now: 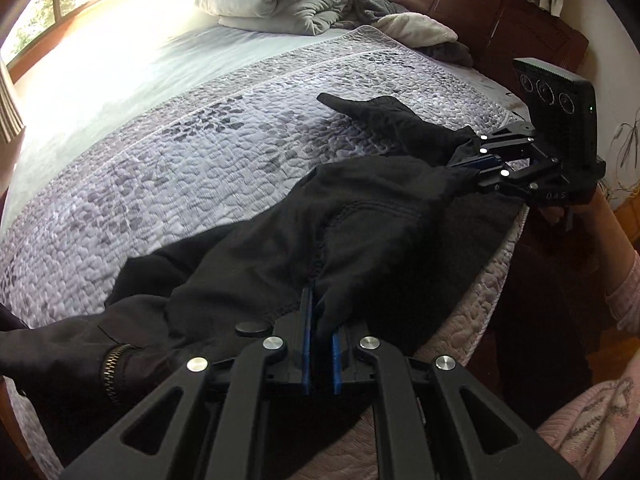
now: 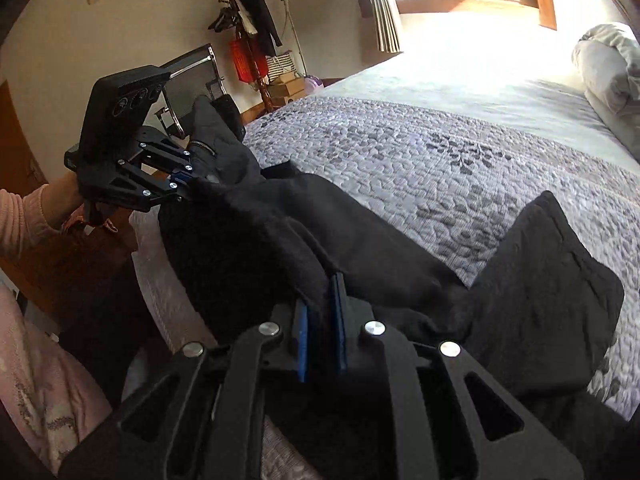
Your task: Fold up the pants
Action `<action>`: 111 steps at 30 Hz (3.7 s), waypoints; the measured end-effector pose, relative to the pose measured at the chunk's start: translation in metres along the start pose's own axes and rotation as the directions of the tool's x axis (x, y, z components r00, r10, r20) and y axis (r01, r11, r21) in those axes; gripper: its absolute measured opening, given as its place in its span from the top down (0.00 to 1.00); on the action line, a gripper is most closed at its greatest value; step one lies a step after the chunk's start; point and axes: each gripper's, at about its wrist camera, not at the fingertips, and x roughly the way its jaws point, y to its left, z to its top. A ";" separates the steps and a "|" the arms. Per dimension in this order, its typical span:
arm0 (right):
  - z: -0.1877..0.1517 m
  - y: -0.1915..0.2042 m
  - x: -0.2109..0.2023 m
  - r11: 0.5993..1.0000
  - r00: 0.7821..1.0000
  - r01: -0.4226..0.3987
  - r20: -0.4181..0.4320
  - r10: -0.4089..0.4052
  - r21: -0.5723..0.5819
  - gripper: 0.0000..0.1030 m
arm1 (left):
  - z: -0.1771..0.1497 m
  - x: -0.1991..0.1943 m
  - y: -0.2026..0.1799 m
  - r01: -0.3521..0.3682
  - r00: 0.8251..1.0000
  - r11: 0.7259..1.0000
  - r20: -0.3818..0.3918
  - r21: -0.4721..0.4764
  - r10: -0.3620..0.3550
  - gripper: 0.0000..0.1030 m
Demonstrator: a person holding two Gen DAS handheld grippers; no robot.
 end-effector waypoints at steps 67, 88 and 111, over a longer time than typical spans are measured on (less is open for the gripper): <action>-0.111 -0.075 -0.115 0.325 0.750 0.438 -0.141 -0.647 0.838 0.95 | -0.053 0.064 -0.025 -0.363 0.931 0.819 -0.125 -0.444 0.344 0.04; -0.218 -0.098 -0.145 0.104 0.699 0.494 -0.323 -0.638 0.863 0.44 | 0.033 0.111 -0.142 -0.210 0.977 0.922 -0.038 -0.326 0.209 0.04; -0.220 -0.114 -0.167 0.142 0.638 0.640 -0.419 -0.646 0.755 0.35 | 0.030 0.141 -0.155 -0.258 0.966 0.919 -0.095 -0.299 0.240 0.04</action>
